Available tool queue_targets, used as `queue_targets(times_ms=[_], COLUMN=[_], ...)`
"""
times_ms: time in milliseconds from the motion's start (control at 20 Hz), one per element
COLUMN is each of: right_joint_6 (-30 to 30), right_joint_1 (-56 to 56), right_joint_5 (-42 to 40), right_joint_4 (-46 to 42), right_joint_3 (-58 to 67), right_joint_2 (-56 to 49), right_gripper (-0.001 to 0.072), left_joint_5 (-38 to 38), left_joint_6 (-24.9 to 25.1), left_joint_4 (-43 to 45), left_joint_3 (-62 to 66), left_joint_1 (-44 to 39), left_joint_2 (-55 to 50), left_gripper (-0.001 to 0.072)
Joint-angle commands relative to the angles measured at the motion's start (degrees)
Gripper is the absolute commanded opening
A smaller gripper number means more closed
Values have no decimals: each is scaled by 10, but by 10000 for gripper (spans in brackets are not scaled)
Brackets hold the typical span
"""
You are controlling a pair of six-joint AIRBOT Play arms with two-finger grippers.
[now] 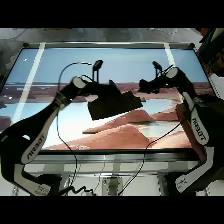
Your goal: Fold the clothes and pants, and hang the long-sleeved shirts on hangers.
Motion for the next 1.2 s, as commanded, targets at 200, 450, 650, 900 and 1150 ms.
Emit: queue_targets(times_ms=[200, 450, 650, 900, 1150], right_joint_6=[-1, -45, -41, -27, -41], right_joint_1=[-75, -51, -31, -32, -23], right_joint_5=[-9, 1, 17, 48, 81], right_joint_4=[-3, -3, 6, 109, 222], right_joint_3=[0, 0, 0, 0, 0], right_joint_2=[10, 6, -40, -103, -148], right_gripper=[357, 594, 632, 699, 700], left_joint_5=[183, 125, 26, -66, -70], left_joint_6=[18, 17, 17, 17, 17], left_joint_4=[-6, 45, 49, 115, 155], left_joint_3=[1, 1, 1, 0, 0], left_joint_1=[-78, -22, 30, 60, 65], left_joint_2=[-11, 28, 45, 43, 43], left_gripper=[704, 703, 702, 702, 701])
